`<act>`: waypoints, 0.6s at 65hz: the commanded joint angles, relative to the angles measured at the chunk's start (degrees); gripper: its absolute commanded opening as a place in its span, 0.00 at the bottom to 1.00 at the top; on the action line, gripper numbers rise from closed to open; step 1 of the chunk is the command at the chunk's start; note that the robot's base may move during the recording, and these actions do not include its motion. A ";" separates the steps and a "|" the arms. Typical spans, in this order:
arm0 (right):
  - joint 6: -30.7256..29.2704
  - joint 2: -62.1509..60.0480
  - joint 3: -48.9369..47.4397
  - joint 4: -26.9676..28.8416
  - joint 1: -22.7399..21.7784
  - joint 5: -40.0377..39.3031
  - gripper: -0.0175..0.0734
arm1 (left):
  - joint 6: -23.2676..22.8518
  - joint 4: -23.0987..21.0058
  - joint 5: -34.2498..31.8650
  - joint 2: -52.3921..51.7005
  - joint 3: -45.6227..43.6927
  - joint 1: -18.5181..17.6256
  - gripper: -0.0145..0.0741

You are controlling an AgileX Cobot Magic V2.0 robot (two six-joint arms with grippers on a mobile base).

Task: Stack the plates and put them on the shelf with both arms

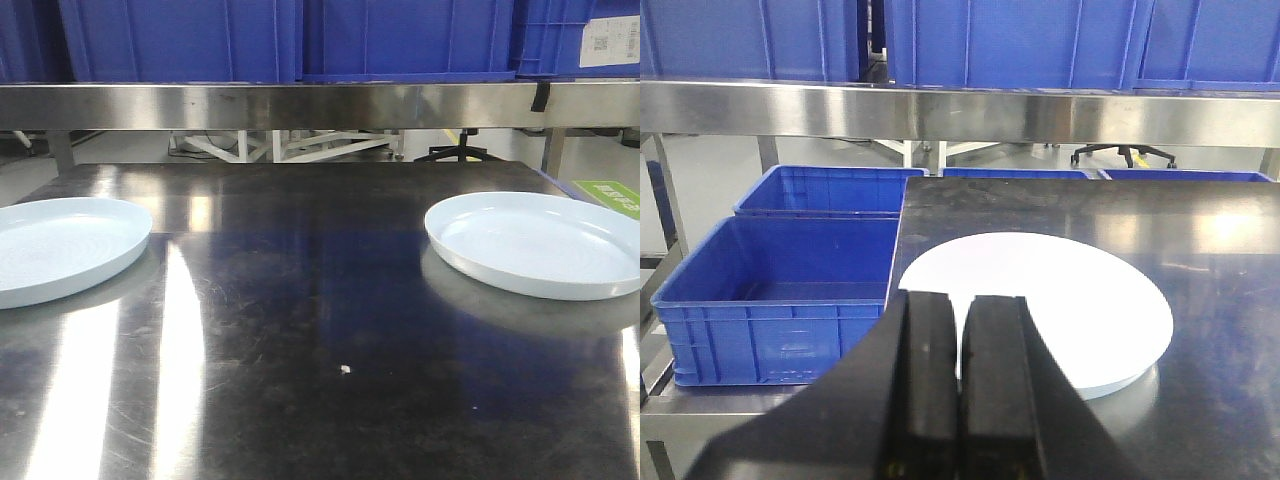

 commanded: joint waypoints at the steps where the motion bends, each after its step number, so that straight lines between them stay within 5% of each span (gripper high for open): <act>1: -0.19 -1.09 -0.04 -0.19 -0.17 -5.47 0.22 | -0.16 -0.07 -5.10 -1.07 0.22 -0.06 0.26; 39: -0.19 -1.09 -0.04 -0.19 -0.17 -5.47 0.22 | -0.16 -0.07 -5.10 -1.07 0.22 -0.06 0.26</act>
